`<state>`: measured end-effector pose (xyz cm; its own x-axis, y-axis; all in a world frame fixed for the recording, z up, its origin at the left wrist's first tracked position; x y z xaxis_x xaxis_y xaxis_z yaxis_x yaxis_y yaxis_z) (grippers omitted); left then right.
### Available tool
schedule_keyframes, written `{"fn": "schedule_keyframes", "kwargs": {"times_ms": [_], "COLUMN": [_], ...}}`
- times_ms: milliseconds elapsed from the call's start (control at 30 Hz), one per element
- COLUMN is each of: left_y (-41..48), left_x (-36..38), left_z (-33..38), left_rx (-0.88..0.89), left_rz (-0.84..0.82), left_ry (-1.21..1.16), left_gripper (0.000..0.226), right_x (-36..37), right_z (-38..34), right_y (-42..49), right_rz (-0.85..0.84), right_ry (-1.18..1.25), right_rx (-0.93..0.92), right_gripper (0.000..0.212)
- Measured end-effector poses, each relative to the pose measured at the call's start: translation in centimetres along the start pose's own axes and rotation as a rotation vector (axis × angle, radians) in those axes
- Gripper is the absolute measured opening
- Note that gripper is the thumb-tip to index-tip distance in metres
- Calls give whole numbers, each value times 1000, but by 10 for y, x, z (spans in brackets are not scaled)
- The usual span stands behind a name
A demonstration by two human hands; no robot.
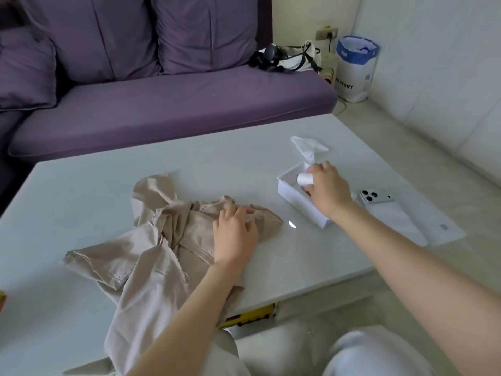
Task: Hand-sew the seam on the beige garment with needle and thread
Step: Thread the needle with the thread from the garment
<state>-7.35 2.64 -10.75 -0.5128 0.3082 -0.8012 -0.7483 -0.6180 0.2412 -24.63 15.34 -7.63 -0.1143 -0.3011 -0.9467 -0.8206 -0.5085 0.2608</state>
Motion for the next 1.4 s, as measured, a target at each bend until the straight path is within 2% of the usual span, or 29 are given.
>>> {"fn": "schedule_keyframes", "kwargs": {"times_ms": [100, 200, 400, 500, 667, 833, 967, 1067, 1167, 1267, 1333, 1400], "left_y": [-10, -16, -22, -23, -28, -32, -29, -26, -24, -23, -23, -24], "left_x": [3, 7, -2, -6, -2, -2, -2, -1, -1, -4, -5, -7], "left_z": [8, 13, 18, 9, 3, 2, -2, -2, -4, -5, -5, -3], "left_rx": [-26, -55, -274, -385, -512, -475, -446, -401, -420, -444, -450, -480], "left_rz": [28, -13, -63, -64, -258, -337, -349, -358, -346, -333, -308, -275], "left_ry": [-192, -494, -834, -829, -837, -877, -805, -726, -761, -840, -894, -956], "left_gripper": [24, 19, 19, 16, 26, 12, 25, 26, 27, 22, 24, 18], "right_x": [-16, -29, -25, -16, 2, 16, 26, 27, 18, 15, 15, 17], "right_z": [-11, -23, -39, -45, -51, -53, -48, -46, -38, -25, -25, -32], "right_y": [-11, -31, -76, -94, -116, -123, -124, -124, -119, -117, -119, -124], "right_rz": [94, 166, 234, 223, 166, 122, -3, -114, -70, -40, -116, -249], "right_ry": [74, 160, 540, 682, 793, 840, 866, 889, 950, 958, 1026, 1212], "right_rx": [2, -15, 23, 39, 19, -4, 51, 87, 208, 403, 520, 640], "right_gripper": [29, 28, 30, 30, 31, 35, 36, 35, 23, 30, 33, 34]}}
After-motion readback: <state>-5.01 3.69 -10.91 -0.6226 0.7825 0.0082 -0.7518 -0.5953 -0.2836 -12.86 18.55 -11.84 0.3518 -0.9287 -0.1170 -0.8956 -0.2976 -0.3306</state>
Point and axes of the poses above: each hand's wrist, its own y-axis towards the middle knuckle, its own x-axis out of the palm, z = x × y, the point moved 4 cm from there along y, towards the middle knuckle, and after that the axes turned 4 degrees about z, right-handed, at the moved point
